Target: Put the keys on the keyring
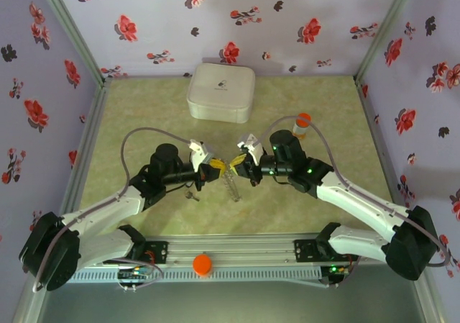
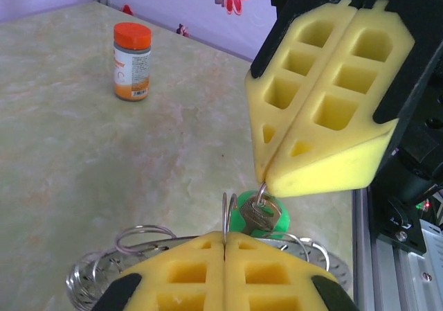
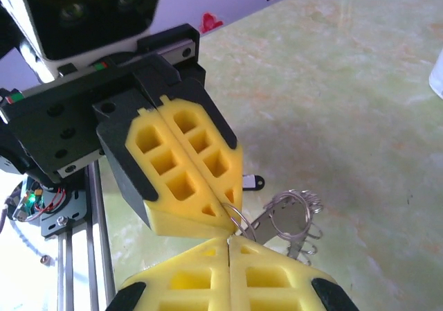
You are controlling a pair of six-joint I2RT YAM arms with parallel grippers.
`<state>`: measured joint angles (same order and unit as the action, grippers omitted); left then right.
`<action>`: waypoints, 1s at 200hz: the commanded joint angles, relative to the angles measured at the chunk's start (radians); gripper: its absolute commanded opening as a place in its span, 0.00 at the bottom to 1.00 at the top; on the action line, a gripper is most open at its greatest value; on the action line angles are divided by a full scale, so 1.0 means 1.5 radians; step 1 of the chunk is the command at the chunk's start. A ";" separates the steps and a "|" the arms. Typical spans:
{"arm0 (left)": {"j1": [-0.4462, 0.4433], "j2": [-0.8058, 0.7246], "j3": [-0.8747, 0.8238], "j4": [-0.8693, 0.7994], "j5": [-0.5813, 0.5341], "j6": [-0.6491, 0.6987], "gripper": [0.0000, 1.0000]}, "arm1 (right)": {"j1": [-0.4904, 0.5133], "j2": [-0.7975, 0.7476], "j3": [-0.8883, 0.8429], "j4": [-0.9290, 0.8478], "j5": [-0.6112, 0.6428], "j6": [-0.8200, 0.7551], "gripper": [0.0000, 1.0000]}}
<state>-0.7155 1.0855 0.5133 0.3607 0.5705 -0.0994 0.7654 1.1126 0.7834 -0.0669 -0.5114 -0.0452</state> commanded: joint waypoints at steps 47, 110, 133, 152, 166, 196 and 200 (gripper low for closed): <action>-0.003 0.006 -0.001 0.041 0.023 -0.005 0.00 | -0.002 0.027 0.009 0.068 -0.026 0.011 0.00; -0.003 0.000 -0.004 0.044 0.023 -0.008 0.00 | -0.002 0.033 0.005 0.073 0.012 0.018 0.00; -0.002 -0.002 -0.007 0.048 0.022 -0.007 0.00 | -0.002 0.029 0.005 0.058 0.059 0.016 0.00; -0.002 -0.005 -0.008 0.049 0.013 -0.002 0.00 | -0.002 0.028 0.004 0.047 0.076 0.017 0.00; -0.002 -0.008 -0.008 0.049 0.007 0.001 0.00 | -0.002 0.028 0.003 0.044 0.084 0.018 0.00; -0.002 -0.011 -0.009 0.051 0.004 0.003 0.00 | -0.002 0.026 0.001 0.042 0.095 0.021 0.00; -0.002 -0.011 -0.009 0.051 0.003 0.004 0.00 | -0.002 0.027 0.000 0.041 0.094 0.021 0.00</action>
<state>-0.7151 1.0935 0.5064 0.3759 0.5499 -0.0994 0.7658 1.1614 0.7834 0.0032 -0.4324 -0.0257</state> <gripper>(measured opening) 0.061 0.065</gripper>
